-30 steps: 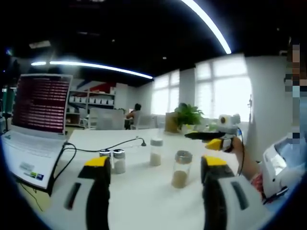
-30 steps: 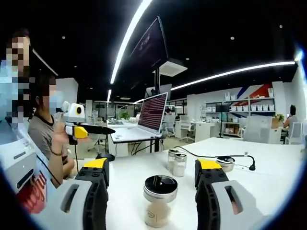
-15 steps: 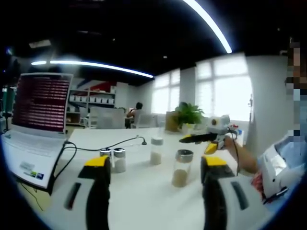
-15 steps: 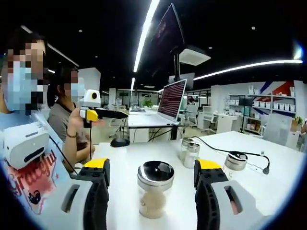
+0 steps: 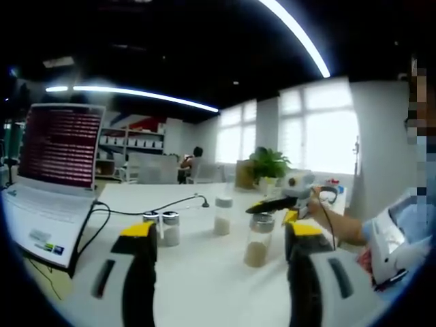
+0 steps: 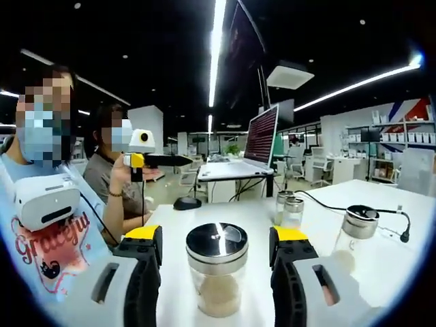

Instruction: Rotate the seasoning bottle until the label or dispensing opening points toward the visible target arrow and the bottle remains upright within the marked orientation range

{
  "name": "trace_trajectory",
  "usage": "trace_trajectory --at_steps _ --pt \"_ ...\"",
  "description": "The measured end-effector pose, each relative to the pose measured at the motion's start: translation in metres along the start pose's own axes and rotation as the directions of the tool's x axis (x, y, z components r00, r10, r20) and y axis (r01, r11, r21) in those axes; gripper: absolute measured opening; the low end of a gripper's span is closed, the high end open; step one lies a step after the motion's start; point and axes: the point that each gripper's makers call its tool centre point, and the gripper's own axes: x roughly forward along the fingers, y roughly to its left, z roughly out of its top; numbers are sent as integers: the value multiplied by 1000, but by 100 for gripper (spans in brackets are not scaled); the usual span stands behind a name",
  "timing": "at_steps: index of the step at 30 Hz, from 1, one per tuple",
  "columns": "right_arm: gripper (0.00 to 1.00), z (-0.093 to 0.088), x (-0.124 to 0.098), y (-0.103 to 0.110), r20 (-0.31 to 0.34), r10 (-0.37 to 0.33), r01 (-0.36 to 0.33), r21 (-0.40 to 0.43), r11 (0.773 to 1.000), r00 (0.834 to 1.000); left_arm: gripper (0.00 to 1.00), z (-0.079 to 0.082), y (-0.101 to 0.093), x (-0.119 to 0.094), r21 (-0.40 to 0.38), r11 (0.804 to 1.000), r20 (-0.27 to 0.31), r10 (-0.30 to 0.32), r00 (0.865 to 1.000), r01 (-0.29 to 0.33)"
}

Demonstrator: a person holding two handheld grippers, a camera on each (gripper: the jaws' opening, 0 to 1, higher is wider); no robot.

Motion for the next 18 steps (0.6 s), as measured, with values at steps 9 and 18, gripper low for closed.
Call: trace_trajectory --at_steps 9,18 --pt "58 -4 8 1 15 52 -52 40 998 999 81 1 2 0 -2 1000 2 -1 1000 1" --pt "51 -10 12 2 -9 72 -72 35 997 997 81 2 1 1 -1 1000 4 -6 1000 6"
